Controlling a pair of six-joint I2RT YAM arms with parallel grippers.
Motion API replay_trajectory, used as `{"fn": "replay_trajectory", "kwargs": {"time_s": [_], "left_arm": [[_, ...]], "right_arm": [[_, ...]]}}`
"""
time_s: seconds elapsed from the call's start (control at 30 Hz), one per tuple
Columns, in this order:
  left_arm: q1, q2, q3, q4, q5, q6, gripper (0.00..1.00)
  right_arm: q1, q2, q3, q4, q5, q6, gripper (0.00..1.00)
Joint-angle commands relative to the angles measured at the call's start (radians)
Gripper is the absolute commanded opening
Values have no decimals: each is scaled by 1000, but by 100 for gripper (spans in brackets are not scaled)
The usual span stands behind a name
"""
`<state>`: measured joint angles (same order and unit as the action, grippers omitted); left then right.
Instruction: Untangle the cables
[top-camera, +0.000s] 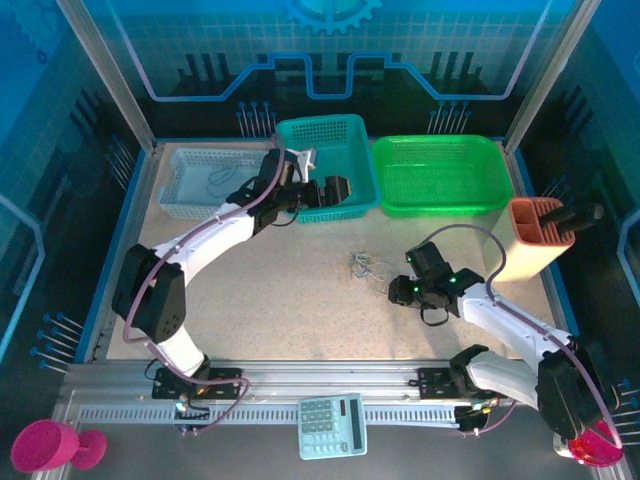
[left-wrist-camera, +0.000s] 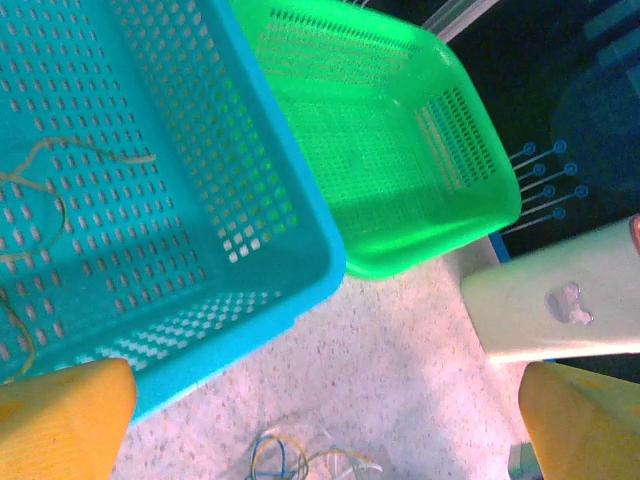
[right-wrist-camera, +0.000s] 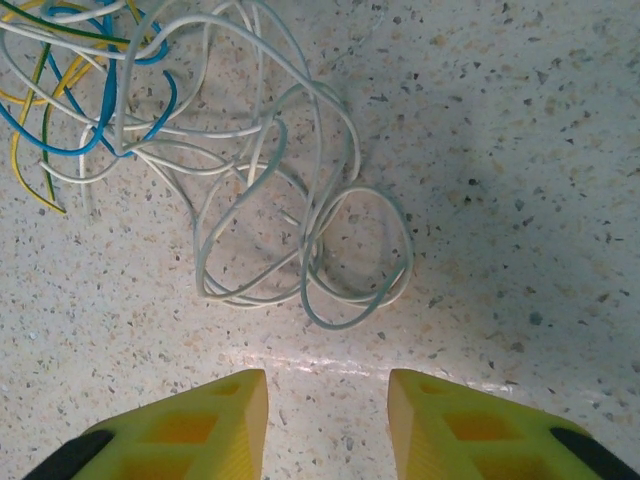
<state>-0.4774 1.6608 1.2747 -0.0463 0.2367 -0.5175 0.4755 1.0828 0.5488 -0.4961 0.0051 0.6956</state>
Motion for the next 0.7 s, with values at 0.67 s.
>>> {"fn": "replay_trajectory", "kwargs": {"time_s": [0.67], "left_arm": [[-40, -198, -140, 78, 3, -71, 99]], "right_arm": [[-51, -38, 144, -6, -72, -66, 0]]}}
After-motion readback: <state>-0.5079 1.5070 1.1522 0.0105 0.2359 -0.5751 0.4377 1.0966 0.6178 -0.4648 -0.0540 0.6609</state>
